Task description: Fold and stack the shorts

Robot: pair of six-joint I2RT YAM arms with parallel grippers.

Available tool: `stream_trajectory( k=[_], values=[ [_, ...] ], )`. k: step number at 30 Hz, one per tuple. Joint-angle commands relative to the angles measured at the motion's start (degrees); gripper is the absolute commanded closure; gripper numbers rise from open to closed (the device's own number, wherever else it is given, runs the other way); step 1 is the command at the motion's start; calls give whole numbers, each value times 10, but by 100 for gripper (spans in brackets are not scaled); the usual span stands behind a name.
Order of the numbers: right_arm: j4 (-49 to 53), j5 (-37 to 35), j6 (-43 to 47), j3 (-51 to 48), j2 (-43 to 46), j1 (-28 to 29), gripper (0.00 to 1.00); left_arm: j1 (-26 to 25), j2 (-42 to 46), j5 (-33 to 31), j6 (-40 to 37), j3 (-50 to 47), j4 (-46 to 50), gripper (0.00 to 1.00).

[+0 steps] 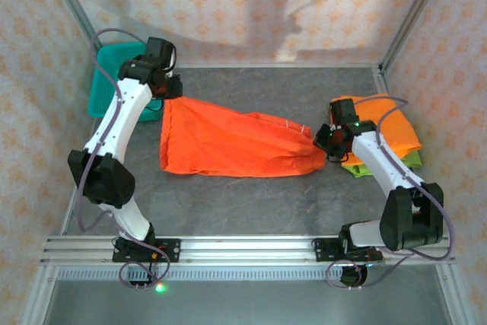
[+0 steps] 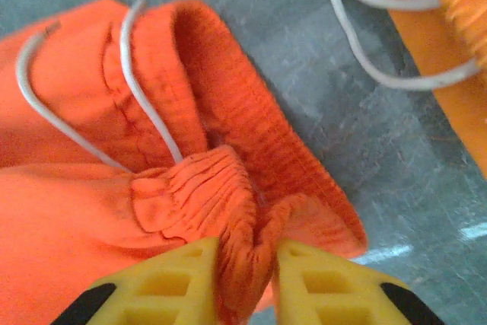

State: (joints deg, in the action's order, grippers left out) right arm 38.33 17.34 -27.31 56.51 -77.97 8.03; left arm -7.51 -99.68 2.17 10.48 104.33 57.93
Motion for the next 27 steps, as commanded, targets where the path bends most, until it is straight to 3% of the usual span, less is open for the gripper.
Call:
stream_trajectory(
  k=[1,2,6,10,12,17,21,27],
  values=[
    [-11,-2,-5,41,-29,-18,68,1,-32,-16,9,63,-6,81],
    [-11,4,-6,51,-36,-23,65,1,-47,-15,12,85,-10,76],
    [-2,26,-23,105,-46,-45,48,7,-129,22,16,230,9,44],
    [-26,23,-35,108,6,-47,36,7,-141,62,20,344,63,36],
    [-66,56,-60,74,45,-45,33,7,-77,106,35,271,33,30],
    [-134,130,-107,11,74,6,23,6,123,205,128,-75,-150,5],
    [-144,150,-104,30,15,45,21,-2,206,252,198,-289,-259,1],
    [-143,158,-92,81,-114,50,21,-25,218,254,248,-467,-363,0]
  ],
)
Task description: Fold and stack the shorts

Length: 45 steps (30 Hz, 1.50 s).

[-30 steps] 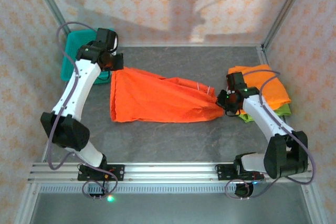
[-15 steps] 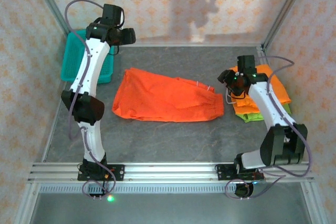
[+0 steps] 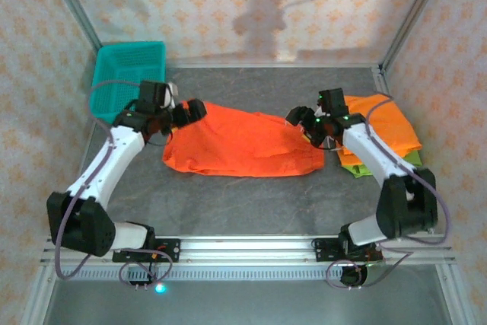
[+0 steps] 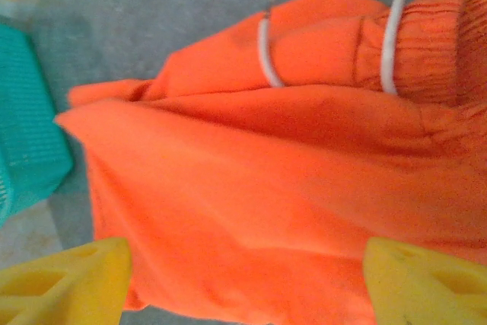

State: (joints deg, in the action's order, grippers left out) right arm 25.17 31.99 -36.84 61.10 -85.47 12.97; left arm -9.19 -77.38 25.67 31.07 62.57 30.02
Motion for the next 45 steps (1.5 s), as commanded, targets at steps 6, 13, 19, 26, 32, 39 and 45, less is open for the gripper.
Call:
stream_trajectory(
  k=[6,13,19,26,32,39,45],
  values=[
    [8,-10,20,77,-121,-15,21,-9,-12,-48,38,-146,-118,0],
    [13,2,20,104,-188,-39,20,-8,-5,-128,41,-229,-123,0],
    [15,6,21,121,-220,-44,20,3,10,-159,51,-285,-128,0],
    [7,27,25,120,-157,-44,19,41,40,-135,46,-295,-119,0],
    [29,-99,96,60,29,-39,1,44,129,-81,19,-262,-100,0],
    [122,-164,178,11,70,-56,0,40,208,-24,18,-244,-110,0],
    [153,-114,179,29,-31,-59,1,33,221,-19,16,-246,-109,0]
  ],
)
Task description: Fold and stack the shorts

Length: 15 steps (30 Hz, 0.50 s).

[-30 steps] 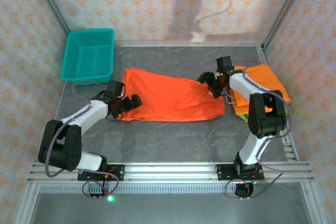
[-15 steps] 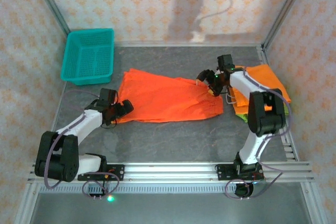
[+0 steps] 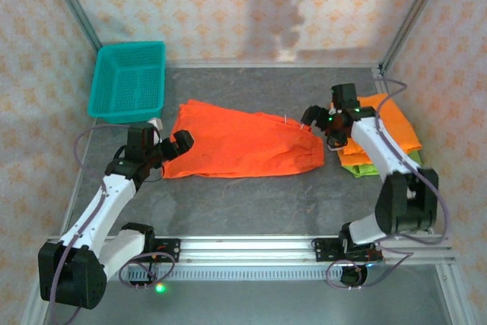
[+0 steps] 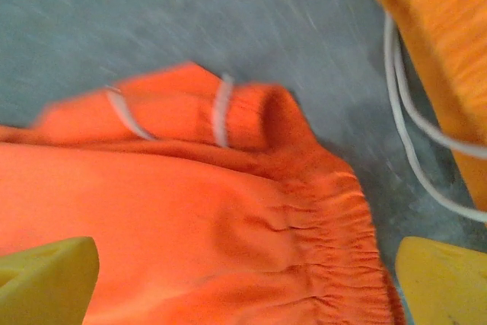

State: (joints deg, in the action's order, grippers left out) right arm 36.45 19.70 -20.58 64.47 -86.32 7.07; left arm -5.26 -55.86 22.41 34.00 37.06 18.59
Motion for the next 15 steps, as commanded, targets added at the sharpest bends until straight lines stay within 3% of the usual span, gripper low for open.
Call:
stream_trajectory(
  k=[1,5,15],
  values=[
    [35,10,12,-5,-36,0,1,-6,6,14,-14,8,5,0],
    [22,11,4,-10,-80,0,1,-6,7,13,-11,2,1,0],
    [-1,54,3,-24,-152,16,20,-7,-5,16,-1,4,-17,0]
  ],
)
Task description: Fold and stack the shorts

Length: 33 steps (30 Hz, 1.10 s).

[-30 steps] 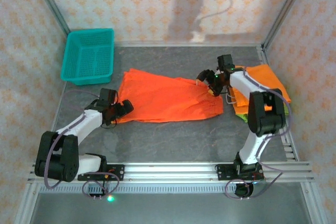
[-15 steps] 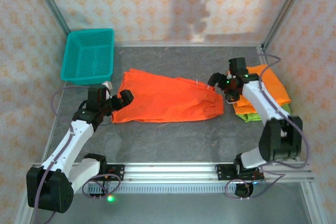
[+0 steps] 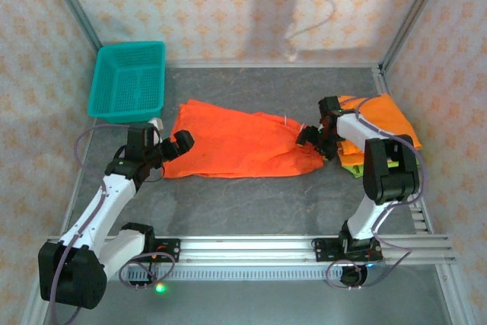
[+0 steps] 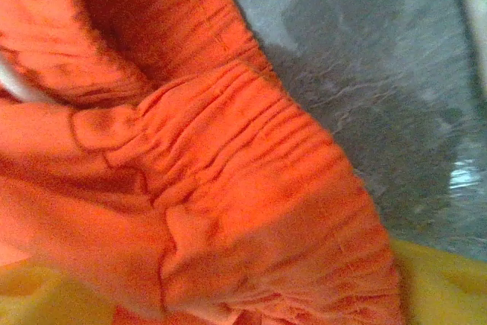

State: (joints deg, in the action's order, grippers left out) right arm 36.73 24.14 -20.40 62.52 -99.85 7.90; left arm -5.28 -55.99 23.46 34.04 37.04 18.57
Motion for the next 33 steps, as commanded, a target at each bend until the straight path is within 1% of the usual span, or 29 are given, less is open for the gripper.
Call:
stream_trajectory(
  k=[1,3,5,9,11,13,14,21,24,28,33],
  values=[
    [-2,9,3,-4,-25,10,24,-7,-5,6,-1,4,-19,0],
    [1,9,6,2,-39,14,32,-6,-6,5,0,6,-19,0],
    [0,6,6,4,-47,18,45,-6,-5,5,1,10,-17,0],
    [2,-1,10,9,-51,24,67,-7,-8,7,0,26,-16,0],
    [9,-14,16,16,-49,27,80,-7,-12,9,-2,38,-13,0],
    [19,-34,23,23,-39,31,90,-7,-17,10,-5,50,-10,0],
    [24,-49,29,28,-30,33,93,-7,-21,10,-9,55,-7,0],
    [98,-166,71,86,47,49,100,-8,-30,12,-11,64,-7,0],
    [149,-219,94,132,70,54,100,-9,-27,12,-10,63,-9,0],
    [211,-289,127,196,83,59,100,-10,-26,12,-10,61,-10,0],
    [268,-384,169,275,74,72,100,-10,-26,13,-10,60,-9,0]
  ],
)
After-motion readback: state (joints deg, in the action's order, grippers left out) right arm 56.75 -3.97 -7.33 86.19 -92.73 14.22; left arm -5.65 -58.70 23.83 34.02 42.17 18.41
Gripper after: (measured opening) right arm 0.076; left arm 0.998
